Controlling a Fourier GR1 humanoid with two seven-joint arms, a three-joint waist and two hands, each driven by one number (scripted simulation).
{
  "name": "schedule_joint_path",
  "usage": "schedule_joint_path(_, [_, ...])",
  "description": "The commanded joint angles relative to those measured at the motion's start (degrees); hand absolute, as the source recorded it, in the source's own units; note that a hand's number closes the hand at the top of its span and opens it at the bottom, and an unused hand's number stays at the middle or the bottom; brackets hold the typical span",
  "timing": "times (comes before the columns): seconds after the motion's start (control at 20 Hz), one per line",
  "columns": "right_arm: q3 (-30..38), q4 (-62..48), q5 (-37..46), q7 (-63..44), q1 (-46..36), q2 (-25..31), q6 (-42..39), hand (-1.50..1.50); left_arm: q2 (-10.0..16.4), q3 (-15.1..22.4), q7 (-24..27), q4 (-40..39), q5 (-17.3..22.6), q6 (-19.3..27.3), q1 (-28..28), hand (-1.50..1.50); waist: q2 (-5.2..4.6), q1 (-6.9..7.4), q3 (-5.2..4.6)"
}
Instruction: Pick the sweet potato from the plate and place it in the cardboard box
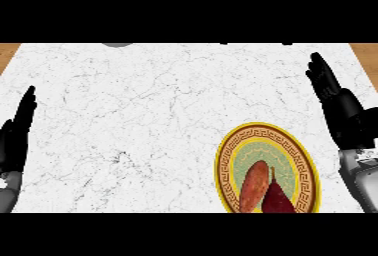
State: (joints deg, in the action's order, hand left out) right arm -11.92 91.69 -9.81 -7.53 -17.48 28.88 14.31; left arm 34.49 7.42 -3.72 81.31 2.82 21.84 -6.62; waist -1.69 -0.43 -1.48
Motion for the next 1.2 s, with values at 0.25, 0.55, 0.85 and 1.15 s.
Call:
schedule_joint_path(0.25, [0.68,11.4,-11.43,7.73,22.16,-10.79,0.4,-1.5,0.14,-2.12,2.18,-3.98,-0.97,0.08,4.83,0.0,2.1,-1.58,1.57])
schedule_joint_path(0.55, [-8.34,2.6,6.19,23.21,32.63,-5.64,4.15,-1.5,-1.21,-1.86,2.17,-4.5,1.19,-2.41,5.47,0.0,1.89,-1.44,1.69])
schedule_joint_path(0.85, [-3.05,-0.89,0.39,44.47,37.51,-2.95,-7.18,-1.5,-2.62,-2.14,2.38,-4.27,-0.55,-2.78,4.69,0.0,1.78,-0.02,1.53])
schedule_joint_path(1.15, [-2.82,-0.94,14.86,33.25,34.27,9.32,-3.08,-1.5,-1.72,-2.42,0.77,-6.08,-1.14,-4.03,0.96,0.0,1.7,0.5,1.35])
